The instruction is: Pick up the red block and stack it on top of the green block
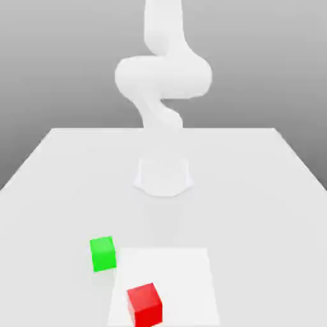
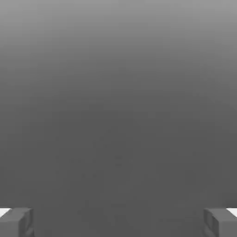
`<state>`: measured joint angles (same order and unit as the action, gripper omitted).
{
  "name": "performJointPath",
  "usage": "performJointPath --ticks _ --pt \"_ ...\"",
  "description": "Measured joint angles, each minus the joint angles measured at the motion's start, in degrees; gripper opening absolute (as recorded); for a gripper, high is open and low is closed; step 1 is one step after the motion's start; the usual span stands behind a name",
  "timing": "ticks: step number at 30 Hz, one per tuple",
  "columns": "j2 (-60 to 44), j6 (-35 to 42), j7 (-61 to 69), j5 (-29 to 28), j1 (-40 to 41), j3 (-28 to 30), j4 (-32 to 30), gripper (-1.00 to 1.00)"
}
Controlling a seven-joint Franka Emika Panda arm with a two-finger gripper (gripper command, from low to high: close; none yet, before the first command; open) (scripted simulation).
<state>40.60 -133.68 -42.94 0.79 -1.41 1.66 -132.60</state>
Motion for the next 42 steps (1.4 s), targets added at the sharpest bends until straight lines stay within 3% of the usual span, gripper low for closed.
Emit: performJointPath --ticks 14,25,30,31,37,42 --pt "-29.5 -10.6 17.0 5.4 -5.2 6.7 -4.6 0.00" --pt "-51.8 -19.3 26.3 4.4 -4.5 7.5 -8.2 0.00" --pt "-62.2 -27.3 28.9 6.8 -2.5 5.1 -7.0 0.00" --pt "-63.2 -28.1 29.1 7.1 -2.3 4.8 -6.9 -1.00" --pt "-63.8 -28.5 29.1 7.1 -2.1 4.5 -6.8 -1.00" --pt "-55.9 -22.0 27.2 4.4 -3.5 6.6 -8.1 -1.00"
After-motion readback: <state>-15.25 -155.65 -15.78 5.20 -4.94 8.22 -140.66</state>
